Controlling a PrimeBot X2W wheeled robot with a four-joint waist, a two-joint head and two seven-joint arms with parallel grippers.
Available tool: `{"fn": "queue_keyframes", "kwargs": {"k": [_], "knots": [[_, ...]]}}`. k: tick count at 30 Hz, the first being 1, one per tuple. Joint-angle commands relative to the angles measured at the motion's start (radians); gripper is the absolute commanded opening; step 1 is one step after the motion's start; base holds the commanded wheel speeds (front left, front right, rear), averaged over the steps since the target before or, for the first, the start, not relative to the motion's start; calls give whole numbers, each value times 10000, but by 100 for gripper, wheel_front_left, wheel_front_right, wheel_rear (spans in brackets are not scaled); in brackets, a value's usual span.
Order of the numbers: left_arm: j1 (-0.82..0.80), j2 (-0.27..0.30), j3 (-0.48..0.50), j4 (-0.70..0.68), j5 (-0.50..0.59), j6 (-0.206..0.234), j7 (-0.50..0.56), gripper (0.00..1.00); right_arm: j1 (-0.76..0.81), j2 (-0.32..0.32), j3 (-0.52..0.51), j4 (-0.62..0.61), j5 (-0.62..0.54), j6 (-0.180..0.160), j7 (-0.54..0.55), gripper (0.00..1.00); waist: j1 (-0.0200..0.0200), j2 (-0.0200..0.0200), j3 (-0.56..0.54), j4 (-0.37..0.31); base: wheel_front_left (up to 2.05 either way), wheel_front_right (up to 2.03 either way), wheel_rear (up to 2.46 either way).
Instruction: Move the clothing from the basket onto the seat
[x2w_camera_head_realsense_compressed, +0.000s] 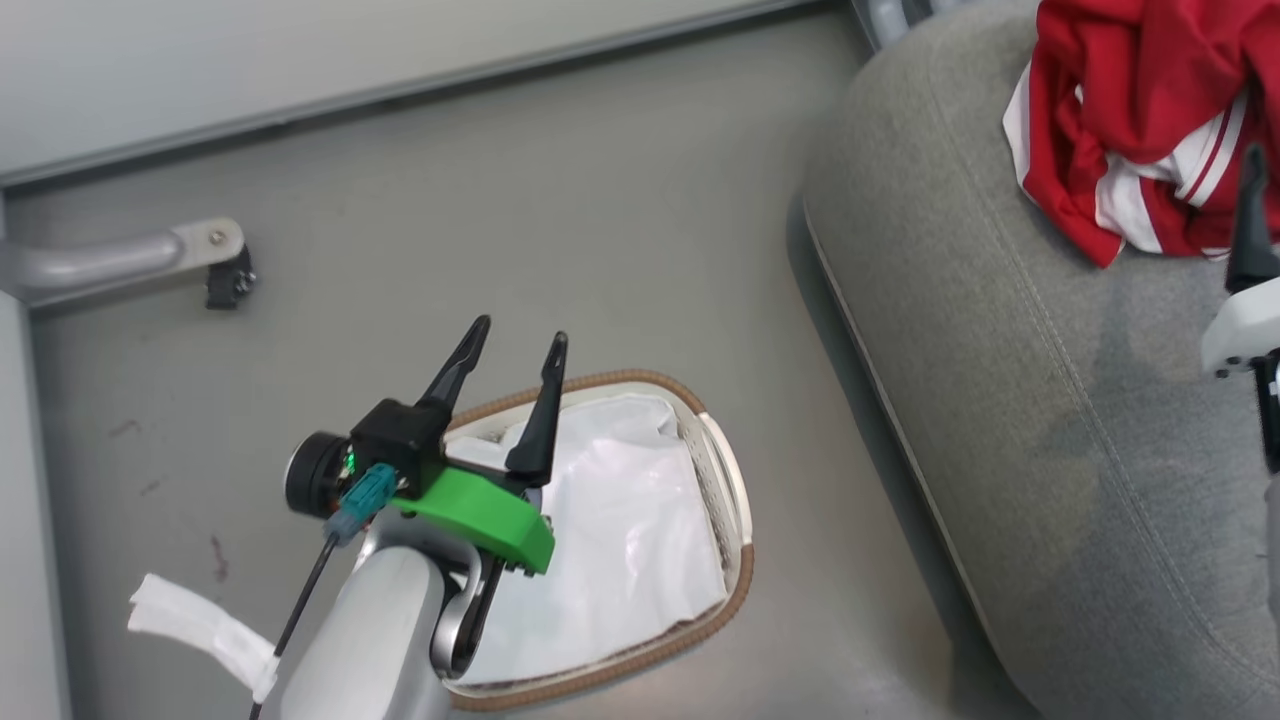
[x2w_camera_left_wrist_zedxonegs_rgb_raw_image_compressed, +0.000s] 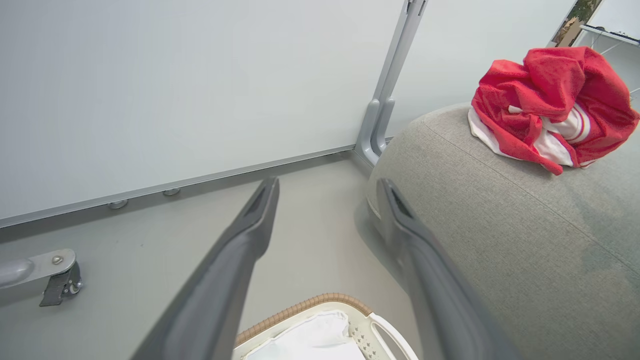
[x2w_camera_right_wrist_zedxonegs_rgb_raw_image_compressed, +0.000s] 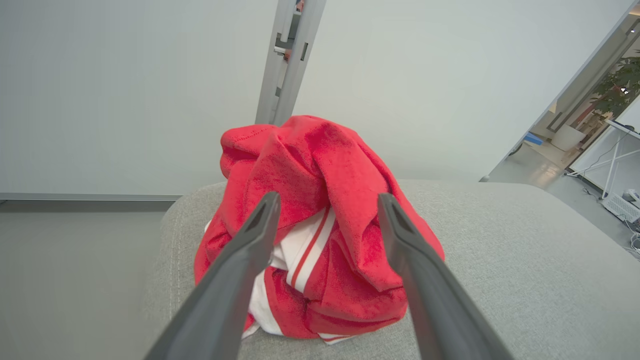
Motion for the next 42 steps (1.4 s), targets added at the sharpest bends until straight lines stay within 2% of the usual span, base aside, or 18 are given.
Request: {"fn": "queue_keyframes", "kwargs": {"k": [1, 9, 19, 26, 31, 42], "knots": [[309, -67, 167, 29, -52, -7, 10, 100, 258, 36, 140, -69, 53, -12, -23, 100, 0, 0, -1121, 535, 0, 0, 0], [1352, -131, 1481, -10, -124, 17, 10, 100, 1174, 420, 1213, -377, 534, -11, -23, 100, 0, 0, -2393, 1214, 0, 0, 0], [2738, -163, 2838, -119, 161, 63, 10, 100, 2763, 1643, 1996, -705, 1119, -11, -22, 100, 0, 0, -3120, 1883, 0, 0, 0], [3512, -165, 3201, -165, 214, 54, 10, 100, 4038, 2024, 2451, -1286, 1395, -11, -23, 100, 0, 0, -3239, 2021, 0, 0, 0], [3985, -166, 3281, -265, 178, 46, 10, 100, 4775, 2033, 2862, -1636, 2341, -11, -23, 100, 0, 0, -3337, 1995, 0, 0, 0], [4256, -166, 3230, -297, 88, 83, 10, 100, 5290, 2035, 2998, -1768, 2602, -11, -23, 100, 0, 0, -3423, 1890, 0, 0, 0]]}}
